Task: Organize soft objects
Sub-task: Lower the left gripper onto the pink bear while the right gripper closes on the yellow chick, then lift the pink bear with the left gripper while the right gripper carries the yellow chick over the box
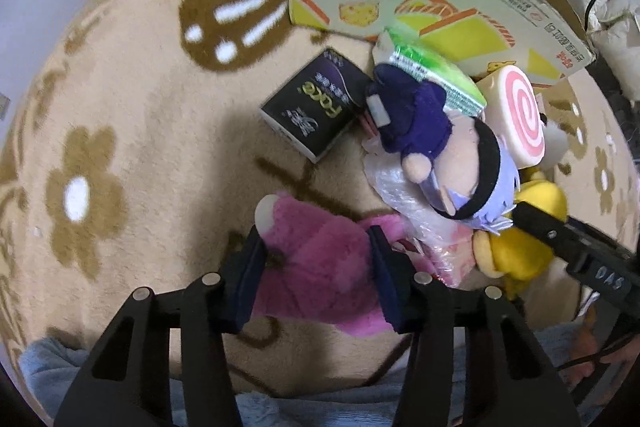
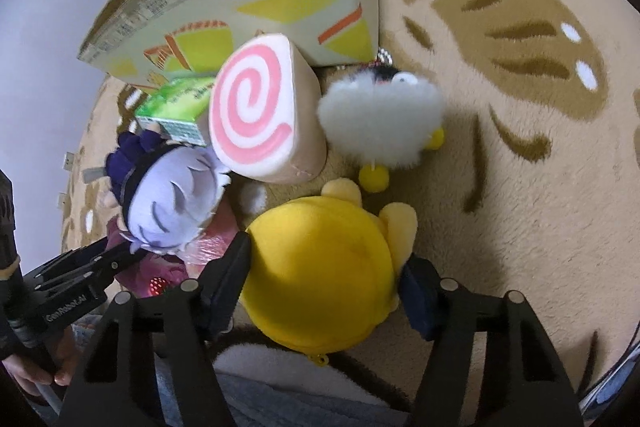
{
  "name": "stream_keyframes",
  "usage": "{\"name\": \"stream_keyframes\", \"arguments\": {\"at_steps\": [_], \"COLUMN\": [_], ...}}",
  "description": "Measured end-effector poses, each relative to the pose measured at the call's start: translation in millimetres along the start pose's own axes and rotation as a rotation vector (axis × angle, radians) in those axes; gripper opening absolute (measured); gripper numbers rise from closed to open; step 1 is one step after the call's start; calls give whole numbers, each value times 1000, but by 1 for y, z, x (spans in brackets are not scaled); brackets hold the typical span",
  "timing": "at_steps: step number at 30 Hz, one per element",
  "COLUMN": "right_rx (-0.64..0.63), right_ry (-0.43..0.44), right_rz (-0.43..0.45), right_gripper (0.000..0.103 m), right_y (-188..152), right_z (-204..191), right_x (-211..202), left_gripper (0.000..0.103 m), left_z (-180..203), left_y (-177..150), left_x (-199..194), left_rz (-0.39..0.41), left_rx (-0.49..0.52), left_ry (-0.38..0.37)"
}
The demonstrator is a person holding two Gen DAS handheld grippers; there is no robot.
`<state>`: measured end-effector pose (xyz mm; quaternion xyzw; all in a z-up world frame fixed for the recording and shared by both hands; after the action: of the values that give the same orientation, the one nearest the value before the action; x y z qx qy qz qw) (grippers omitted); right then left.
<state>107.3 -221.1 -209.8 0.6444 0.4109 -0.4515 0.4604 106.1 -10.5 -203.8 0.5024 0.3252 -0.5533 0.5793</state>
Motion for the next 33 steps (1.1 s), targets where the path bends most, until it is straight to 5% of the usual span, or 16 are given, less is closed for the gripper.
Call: {"name": "stream_keyframes", "arguments": {"at_steps": [12,25,33], "right_rx": [10,5,-6], "right_ry": [62,96,107], "right_rz": [286,656,755], "right_gripper": [70,70,70], "right_y": [7,24,45], "right_z": [-1,-13,-17], "right_x": [-68,-146,-170], "left_gripper": [47,47,47], "left_z": [10,27,45], "left_y": [-1,43,66], "left_x": [-61,-135,-167], "left_rz": [228,599,733], "left_rx": [58,206,263], "left_ry": [116,198,224]}}
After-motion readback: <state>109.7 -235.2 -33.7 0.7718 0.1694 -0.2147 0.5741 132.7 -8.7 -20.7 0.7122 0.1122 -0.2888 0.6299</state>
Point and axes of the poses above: each gripper's, at about its wrist camera, not at the fingertips, and x roughly the way its jaws point, z to its right, y to its top, the point moved 5 cm from there along x, roughly the way its jaws point, and after that the axes turned 12 degrees about -y, right-handed, at the moved point
